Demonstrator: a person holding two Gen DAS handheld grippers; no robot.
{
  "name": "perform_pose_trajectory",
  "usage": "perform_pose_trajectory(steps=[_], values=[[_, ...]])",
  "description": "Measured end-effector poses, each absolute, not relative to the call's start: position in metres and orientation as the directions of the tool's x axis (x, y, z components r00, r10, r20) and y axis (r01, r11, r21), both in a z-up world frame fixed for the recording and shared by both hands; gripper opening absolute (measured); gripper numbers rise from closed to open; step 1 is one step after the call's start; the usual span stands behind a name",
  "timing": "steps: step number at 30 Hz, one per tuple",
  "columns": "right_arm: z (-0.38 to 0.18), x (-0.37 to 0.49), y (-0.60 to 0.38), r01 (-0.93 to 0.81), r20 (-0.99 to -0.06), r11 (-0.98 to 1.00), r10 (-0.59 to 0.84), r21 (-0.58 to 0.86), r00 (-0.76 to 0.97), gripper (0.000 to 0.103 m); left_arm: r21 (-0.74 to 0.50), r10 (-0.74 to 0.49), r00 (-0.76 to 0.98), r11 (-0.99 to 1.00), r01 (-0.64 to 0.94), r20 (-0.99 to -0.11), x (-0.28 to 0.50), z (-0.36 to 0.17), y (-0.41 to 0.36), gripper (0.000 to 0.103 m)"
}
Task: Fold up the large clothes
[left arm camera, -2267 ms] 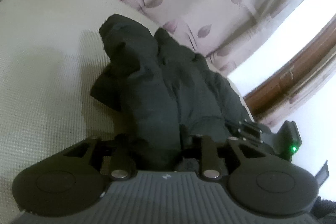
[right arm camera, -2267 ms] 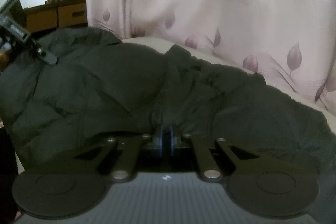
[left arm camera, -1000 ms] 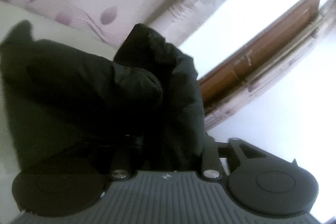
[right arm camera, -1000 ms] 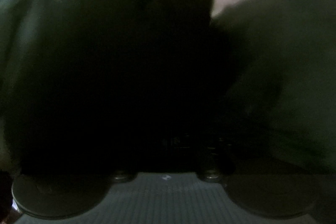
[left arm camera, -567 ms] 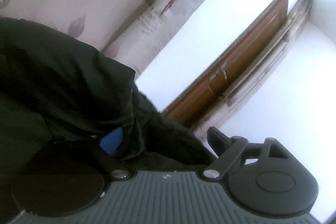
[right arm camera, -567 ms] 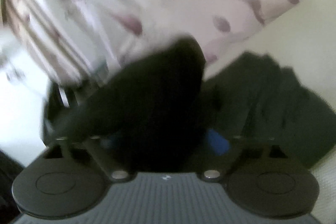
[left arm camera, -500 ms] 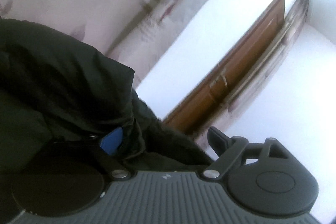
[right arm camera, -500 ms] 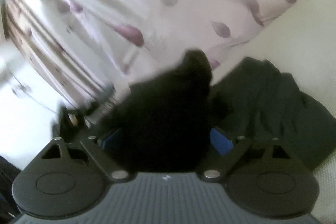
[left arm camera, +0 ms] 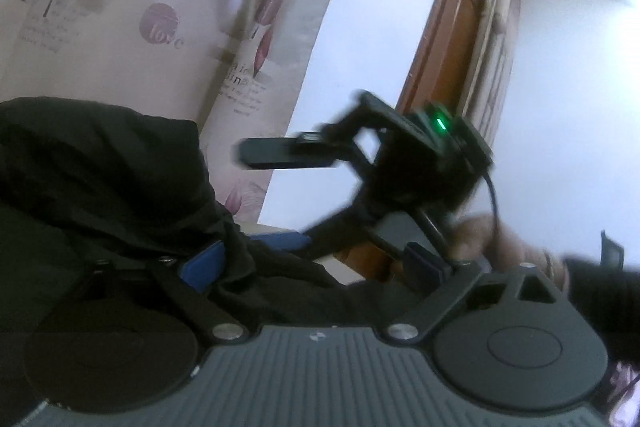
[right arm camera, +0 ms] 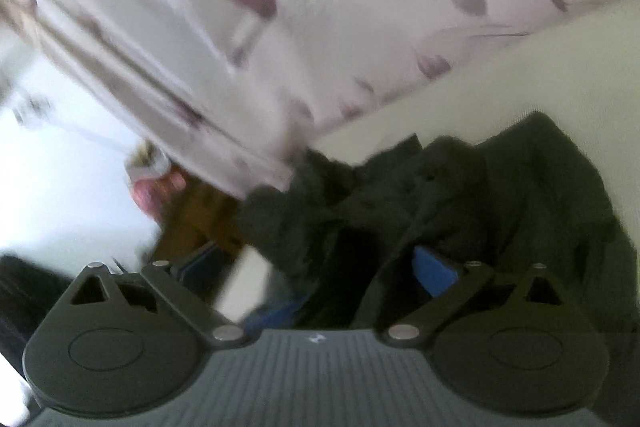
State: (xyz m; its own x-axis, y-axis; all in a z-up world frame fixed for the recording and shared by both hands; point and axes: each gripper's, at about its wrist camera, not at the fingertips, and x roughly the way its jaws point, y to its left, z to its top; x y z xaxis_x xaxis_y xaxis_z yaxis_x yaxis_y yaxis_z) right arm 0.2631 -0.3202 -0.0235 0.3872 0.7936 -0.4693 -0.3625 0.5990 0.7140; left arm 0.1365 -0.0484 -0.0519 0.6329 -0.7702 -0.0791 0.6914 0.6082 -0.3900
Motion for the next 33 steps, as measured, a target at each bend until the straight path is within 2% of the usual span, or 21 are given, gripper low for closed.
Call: perform_pose_trajectory(steps=[6,8,9,12,13,18,21,26,28,30,33], values=[[-0.023,0.265,-0.274,-0.463,-0.593,0.673,0.735,0.577,0.329,0.100,-0.377,-0.799,0.590,0.586,0.718,-0.117,0.118,-0.058,-0.047,0.097],[-0.027,0.261,-0.261,-0.512,-0.657,0.732,0.659,0.450,0.365,0.066,-0.368,-0.785,0.609,0.604,0.707,-0.118,0.109,-0.059,-0.042,0.098],[-0.029,0.258,-0.257,-0.530,-0.680,0.753,0.624,0.390,0.385,0.042,-0.377,-0.777,0.617,0.611,0.695,-0.122,0.105,-0.060,-0.040,0.098],[-0.029,0.243,-0.251,-0.586,-0.670,0.759,0.594,0.283,0.446,0.028,-0.419,-0.749,0.650,0.634,0.650,-0.124,0.092,-0.061,-0.027,0.099],[-0.027,0.235,-0.250,-0.602,-0.658,0.760,0.586,0.244,0.473,0.022,-0.423,-0.742,0.660,0.640,0.642,-0.121,0.085,-0.060,-0.021,0.102],[-0.013,0.208,-0.256,-0.614,-0.600,0.783,0.538,0.098,0.591,0.015,-0.382,-0.671,0.731,0.712,0.589,-0.125,0.048,-0.057,0.008,0.103],[-0.007,0.199,-0.268,-0.597,-0.570,0.801,0.510,0.043,0.644,0.011,-0.413,-0.639,0.753,0.736,0.537,-0.158,0.040,-0.060,0.018,0.103],[-0.019,0.204,-0.312,-0.497,-0.525,0.852,0.501,0.162,0.688,0.009,-0.416,-0.578,0.785,0.784,0.461,-0.222,0.045,-0.074,0.019,0.103],[-0.029,0.206,-0.325,-0.468,-0.522,0.860,0.499,0.202,0.692,0.009,-0.423,-0.568,0.794,0.787,0.449,-0.214,0.046,-0.077,0.018,0.103],[-0.043,0.207,-0.331,-0.446,-0.543,0.871,0.482,0.206,0.688,0.009,-0.384,-0.562,0.801,0.800,0.461,-0.208,0.044,-0.078,0.013,0.103],[-0.063,0.209,-0.337,-0.428,-0.570,0.876,0.472,0.221,0.673,0.009,-0.261,-0.522,0.819,0.847,0.463,-0.237,0.044,-0.080,-0.002,0.103]])
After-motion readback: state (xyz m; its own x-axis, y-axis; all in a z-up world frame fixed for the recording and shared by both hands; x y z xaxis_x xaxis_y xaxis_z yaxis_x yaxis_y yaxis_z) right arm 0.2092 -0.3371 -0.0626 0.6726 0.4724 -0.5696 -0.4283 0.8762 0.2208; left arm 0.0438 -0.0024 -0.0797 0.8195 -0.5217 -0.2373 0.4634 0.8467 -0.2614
